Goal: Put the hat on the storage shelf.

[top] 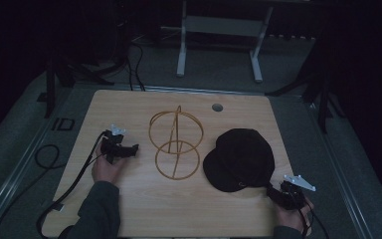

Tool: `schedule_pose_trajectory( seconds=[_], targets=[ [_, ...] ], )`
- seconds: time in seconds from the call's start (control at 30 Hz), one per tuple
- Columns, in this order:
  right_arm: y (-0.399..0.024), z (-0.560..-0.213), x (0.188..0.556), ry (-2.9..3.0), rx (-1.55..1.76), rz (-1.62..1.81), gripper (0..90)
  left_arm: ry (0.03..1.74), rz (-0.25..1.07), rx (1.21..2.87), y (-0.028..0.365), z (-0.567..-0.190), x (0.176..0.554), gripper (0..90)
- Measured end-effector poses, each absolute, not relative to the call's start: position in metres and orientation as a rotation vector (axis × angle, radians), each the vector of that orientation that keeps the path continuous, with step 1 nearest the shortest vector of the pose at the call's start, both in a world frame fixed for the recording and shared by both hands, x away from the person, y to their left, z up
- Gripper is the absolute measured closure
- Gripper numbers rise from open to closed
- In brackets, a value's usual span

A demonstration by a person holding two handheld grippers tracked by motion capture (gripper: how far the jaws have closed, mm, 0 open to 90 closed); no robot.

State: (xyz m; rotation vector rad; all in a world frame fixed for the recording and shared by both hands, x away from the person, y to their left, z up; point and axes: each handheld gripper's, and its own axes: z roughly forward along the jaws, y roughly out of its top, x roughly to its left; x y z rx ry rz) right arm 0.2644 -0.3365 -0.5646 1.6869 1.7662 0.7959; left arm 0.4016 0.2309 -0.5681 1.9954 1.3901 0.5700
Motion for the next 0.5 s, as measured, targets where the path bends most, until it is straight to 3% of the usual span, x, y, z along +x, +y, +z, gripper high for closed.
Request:
schedule_pose_trajectory(
  seconds=[0.5],
  targets=[
    [-0.3371, -0.5595, 0.2670, 1.865, 1.673, 0.781, 34.7, 1.390, 0.570, 1.995, 0.2310, -0.5682, 0.4017, 13.3]
  ],
)
